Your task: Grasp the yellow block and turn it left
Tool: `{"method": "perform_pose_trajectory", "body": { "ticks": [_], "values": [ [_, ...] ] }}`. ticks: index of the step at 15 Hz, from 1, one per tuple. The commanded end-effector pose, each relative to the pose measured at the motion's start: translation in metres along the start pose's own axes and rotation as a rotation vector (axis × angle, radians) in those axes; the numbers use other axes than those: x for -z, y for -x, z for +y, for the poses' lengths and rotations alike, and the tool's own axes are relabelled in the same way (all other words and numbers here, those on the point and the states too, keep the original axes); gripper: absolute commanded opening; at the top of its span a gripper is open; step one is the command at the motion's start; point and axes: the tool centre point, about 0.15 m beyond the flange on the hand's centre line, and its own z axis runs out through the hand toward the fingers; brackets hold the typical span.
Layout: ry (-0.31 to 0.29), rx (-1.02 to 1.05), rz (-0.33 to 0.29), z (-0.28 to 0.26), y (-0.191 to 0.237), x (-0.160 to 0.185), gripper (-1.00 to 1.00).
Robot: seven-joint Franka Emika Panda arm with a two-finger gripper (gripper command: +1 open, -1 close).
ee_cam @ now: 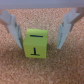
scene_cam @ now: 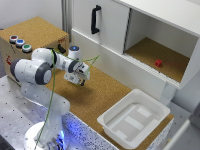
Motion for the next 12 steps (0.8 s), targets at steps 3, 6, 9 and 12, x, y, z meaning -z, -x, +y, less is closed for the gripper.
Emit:
{"method": "perform_pose_trajectory", "body": {
  "ticks": [3,6,9,12],
  "values": [
    [-0.048,-0.018,-0.037,-0.001,-0.004,0.031,-1.0],
    [-0.044,0.076,-0.013,-0.007,-0.011,0.06,-1.0],
    [-0.037,0.316,-0.047,-0.011,-0.012,0.054,-1.0],
    [-0.13,0.598,-0.042,-0.029,-0.01,0.052,-1.0]
  ]
}}
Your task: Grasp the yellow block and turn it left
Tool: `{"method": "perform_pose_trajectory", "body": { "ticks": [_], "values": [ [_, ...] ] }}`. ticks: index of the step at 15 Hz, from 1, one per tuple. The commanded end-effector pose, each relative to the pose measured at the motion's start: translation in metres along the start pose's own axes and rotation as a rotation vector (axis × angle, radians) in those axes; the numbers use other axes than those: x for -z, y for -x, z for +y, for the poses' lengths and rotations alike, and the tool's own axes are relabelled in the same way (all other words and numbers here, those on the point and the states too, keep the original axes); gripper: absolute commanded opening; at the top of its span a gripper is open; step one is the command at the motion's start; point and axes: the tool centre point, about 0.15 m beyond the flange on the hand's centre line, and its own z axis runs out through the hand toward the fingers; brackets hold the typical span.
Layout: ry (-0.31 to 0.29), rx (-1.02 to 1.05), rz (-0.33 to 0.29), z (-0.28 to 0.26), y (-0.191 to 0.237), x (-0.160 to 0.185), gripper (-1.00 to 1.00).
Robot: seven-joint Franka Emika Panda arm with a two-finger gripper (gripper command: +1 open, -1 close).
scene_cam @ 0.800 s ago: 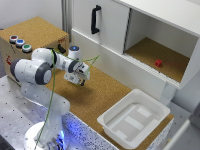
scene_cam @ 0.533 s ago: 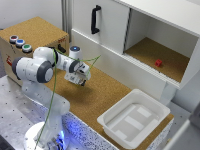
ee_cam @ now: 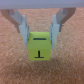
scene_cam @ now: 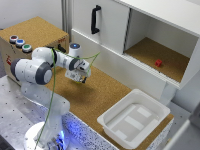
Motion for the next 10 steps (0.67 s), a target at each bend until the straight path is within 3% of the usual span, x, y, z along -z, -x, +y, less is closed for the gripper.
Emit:
{"method": "perform_pose_trajectory", "body": {
  "ticks": [1,3,6,10],
  "values": [
    [-0.125,0.436,-0.032,-0.022,-0.004,0.01,-1.0],
    [-0.162,0.666,-0.043,-0.034,-0.003,0.007,-1.0],
    [-0.147,0.887,-0.062,-0.035,0.004,-0.011,-1.0],
    [-0.236,1.132,-0.082,-0.029,0.014,-0.026,-1.0]
  ]
}}
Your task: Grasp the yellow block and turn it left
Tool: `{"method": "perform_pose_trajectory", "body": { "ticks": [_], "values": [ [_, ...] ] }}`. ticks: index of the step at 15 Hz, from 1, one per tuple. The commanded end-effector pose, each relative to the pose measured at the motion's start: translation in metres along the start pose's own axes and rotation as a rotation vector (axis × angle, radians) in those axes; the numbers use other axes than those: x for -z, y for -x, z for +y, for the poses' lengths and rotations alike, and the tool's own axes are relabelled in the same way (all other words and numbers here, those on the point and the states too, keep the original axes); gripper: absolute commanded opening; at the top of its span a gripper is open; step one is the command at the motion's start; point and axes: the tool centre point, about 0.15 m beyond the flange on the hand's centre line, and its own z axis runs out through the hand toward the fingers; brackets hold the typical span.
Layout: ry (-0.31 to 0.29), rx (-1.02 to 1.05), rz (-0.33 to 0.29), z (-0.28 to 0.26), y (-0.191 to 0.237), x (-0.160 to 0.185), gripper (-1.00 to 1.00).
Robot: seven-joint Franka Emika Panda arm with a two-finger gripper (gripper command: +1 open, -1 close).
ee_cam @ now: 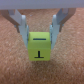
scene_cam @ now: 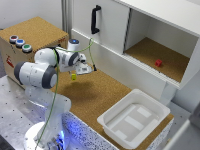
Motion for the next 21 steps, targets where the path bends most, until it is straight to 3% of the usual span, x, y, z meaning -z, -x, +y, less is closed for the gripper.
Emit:
{"method": "perform_pose_trajectory", "body": {
  "ticks": [1,5,6,11,17,21],
  "values": [
    [-0.127,0.287,-0.039,0.011,0.012,-0.023,-1.0],
    [-0.1,0.302,-0.01,0.008,0.01,-0.026,-1.0],
    [-0.087,0.286,0.001,0.008,0.007,-0.018,1.0],
    [-0.094,0.245,0.034,-0.011,-0.002,0.037,1.0],
    [-0.094,0.245,0.034,-0.011,-0.002,0.037,1.0],
    [-0.082,-0.157,0.113,-0.004,-0.007,0.037,1.0]
  ]
}}
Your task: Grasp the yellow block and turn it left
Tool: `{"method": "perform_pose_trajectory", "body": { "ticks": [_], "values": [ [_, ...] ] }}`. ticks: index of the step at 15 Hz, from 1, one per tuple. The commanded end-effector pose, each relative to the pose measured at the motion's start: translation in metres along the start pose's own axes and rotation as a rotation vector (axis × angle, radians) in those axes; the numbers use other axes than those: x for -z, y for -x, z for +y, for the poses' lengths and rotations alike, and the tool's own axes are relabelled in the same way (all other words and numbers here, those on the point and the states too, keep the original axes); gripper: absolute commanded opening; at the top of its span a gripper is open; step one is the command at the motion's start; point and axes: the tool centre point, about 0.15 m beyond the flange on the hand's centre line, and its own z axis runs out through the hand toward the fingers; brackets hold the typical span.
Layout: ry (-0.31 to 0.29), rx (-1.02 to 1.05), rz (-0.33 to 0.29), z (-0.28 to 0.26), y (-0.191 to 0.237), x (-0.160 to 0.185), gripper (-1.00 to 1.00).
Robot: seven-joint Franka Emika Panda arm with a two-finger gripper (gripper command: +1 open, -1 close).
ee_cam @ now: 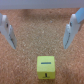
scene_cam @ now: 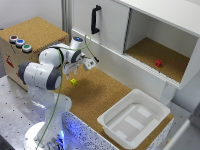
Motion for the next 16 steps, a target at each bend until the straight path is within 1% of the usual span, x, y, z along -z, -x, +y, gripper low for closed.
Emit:
{"method": "perform_pose_trajectory", "body": {
  "ticks": [1,3,4,6,7,8,9,10,12,14,16],
  "values": [
    [0.013,-0.393,0.094,0.001,-0.012,0.01,1.0],
    [0.083,-0.566,0.04,-0.005,-0.015,0.019,1.0],
    [0.089,-0.685,0.011,-0.008,-0.014,0.02,1.0],
    [0.093,-0.892,-0.02,-0.015,-0.01,0.014,1.0],
    [0.083,-0.955,-0.025,-0.017,-0.009,0.01,1.0],
    [0.091,-1.071,-0.035,-0.02,-0.006,0.005,1.0],
    [0.114,-1.159,-0.03,-0.022,-0.006,0.002,1.0],
    [0.134,-1.227,-0.013,-0.022,-0.008,0.001,1.0],
    [0.099,-1.295,0.055,-0.02,-0.016,-0.007,1.0],
    [0.082,-1.306,0.116,-0.023,-0.029,-0.017,1.0],
    [0.077,-1.313,0.179,-0.028,-0.038,-0.023,1.0]
  ]
}}
